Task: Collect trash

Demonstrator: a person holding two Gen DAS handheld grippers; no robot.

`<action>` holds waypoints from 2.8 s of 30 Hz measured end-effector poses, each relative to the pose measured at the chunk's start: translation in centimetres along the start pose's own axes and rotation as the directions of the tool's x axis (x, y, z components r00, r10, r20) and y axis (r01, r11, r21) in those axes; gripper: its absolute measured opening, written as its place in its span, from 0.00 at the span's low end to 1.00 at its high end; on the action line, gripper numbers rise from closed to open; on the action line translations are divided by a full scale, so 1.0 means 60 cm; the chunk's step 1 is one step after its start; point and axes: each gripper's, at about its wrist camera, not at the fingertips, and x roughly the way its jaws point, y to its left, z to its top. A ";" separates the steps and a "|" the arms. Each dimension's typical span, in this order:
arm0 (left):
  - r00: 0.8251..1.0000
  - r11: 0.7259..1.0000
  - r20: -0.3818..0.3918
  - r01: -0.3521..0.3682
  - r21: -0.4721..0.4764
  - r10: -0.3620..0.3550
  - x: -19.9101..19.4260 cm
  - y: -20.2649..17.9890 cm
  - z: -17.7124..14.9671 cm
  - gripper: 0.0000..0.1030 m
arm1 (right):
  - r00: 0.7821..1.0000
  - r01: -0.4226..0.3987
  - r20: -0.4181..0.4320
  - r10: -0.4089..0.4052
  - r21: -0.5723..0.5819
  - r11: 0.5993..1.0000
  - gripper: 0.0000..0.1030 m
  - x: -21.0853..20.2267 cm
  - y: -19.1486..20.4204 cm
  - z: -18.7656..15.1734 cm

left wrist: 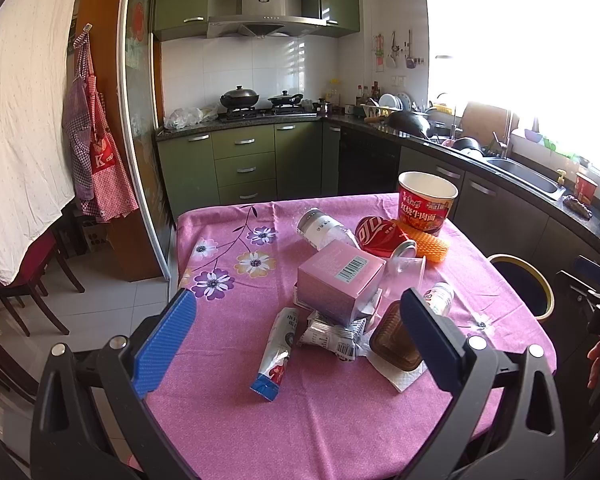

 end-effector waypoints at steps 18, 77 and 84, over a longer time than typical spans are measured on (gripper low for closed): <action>1.000 1.000 -0.004 0.007 0.006 -0.007 0.003 -0.001 0.002 0.94 | 1.000 0.001 -0.004 -0.001 -0.004 1.000 0.96 0.002 0.001 0.002; 0.980 0.998 -0.197 -0.012 -0.065 -0.001 0.467 0.103 0.135 0.94 | 0.774 0.232 -0.629 -0.071 0.177 0.956 0.04 0.456 -0.378 0.306; 0.981 0.998 -0.196 -0.007 -0.057 -0.004 0.465 0.095 0.134 0.94 | 0.719 0.387 -0.691 -0.072 0.312 0.868 0.04 0.388 -0.538 0.119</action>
